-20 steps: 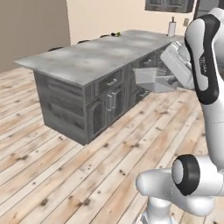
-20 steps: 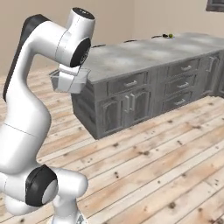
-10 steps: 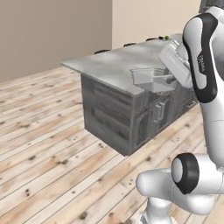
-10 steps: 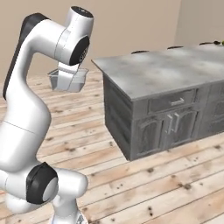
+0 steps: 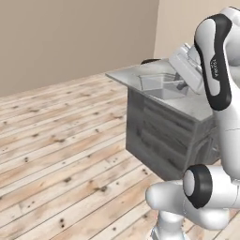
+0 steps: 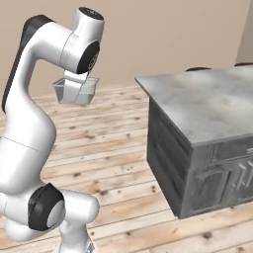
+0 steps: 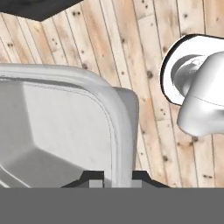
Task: Retrieve the tupperware and aluminum foil from the cabinet and place them on the dining counter near the plate with eggplant and lime to prepare for storing leftovers.
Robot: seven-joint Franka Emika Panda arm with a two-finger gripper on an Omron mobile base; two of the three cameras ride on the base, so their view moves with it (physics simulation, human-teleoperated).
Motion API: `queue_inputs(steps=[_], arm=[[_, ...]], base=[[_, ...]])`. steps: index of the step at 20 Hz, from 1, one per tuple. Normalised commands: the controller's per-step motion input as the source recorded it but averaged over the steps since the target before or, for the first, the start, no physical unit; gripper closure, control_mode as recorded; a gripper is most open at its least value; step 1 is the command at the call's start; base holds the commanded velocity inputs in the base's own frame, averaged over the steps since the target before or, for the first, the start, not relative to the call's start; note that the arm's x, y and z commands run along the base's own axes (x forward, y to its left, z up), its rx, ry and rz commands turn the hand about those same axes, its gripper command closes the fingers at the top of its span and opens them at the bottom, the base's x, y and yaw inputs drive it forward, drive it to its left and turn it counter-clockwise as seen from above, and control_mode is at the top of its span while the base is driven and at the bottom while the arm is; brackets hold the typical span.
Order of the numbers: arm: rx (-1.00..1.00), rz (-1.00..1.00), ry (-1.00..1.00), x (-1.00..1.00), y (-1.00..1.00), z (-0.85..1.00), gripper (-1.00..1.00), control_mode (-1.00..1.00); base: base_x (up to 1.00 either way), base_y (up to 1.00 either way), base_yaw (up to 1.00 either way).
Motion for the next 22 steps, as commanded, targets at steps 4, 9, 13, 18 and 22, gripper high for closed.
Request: queue_inputs(steps=[4, 9, 13, 18, 22], arm=[[0.0, 0.0, 0.0, 0.0, 0.0, 0.0, 1.0, 1.0], [0.0, 0.0, 0.0, 0.0, 0.0, 0.0, 1.0, 1.0], [0.0, 0.0, 0.0, 0.0, 0.0, 0.0, 1.0, 1.0], [0.0, 0.0, 0.0, 0.0, 0.0, 0.0, 1.0, 1.0], [0.0, 0.0, 0.0, 0.0, 0.0, 0.0, 1.0, 1.0]], base=[[1.0, 0.6, 0.22], [1.0, 0.44, 0.24], [1.0, 0.31, 0.26], [1.0, 0.16, 0.13], [1.0, 0.11, -0.02]])
